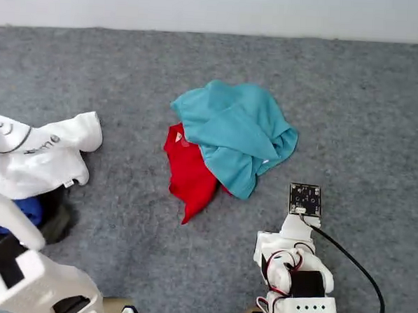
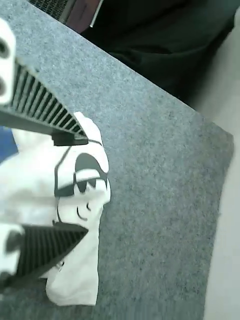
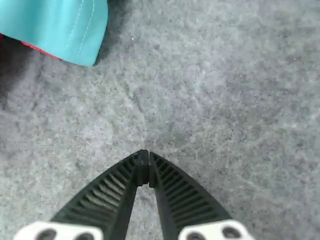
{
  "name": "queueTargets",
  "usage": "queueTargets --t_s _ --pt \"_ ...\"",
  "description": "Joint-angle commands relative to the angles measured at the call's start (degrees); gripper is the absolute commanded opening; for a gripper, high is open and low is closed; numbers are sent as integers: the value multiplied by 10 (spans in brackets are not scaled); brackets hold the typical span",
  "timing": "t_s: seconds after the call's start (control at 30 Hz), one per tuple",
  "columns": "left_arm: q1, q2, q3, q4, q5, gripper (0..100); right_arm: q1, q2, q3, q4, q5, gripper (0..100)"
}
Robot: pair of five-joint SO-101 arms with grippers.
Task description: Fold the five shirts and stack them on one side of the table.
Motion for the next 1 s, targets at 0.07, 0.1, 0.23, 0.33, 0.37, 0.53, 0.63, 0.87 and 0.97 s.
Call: queueTargets --t_s 0.07,0.1,0.23,0.33,0.37,0.53,0.63,0.87,0.97 --pt "145 -72 68 11 -10 276 4 -3 1 -9 -6 9" --pt "180 -80 90 11 -8 276 4 -3 1 -9 -6 9" --pt "331 -91 181 10 4 276 4 -3 1 -9 -6 9" --pt "442 -84 239 -19 64 276 4 -3 1 -9 -6 9" --pt "476 -78 255 -39 91 276 4 -3 1 -9 -6 9" --pt "583 -21 285 -159 163 276 4 -3 1 -9 -6 9" --pt "617 42 285 -213 164 277 4 -3 1 -9 -6 9" --pt "636 195 284 -280 152 279 4 -3 1 -9 -6 9" --pt "636 254 284 -300 132 279 4 -3 1 -9 -6 9"
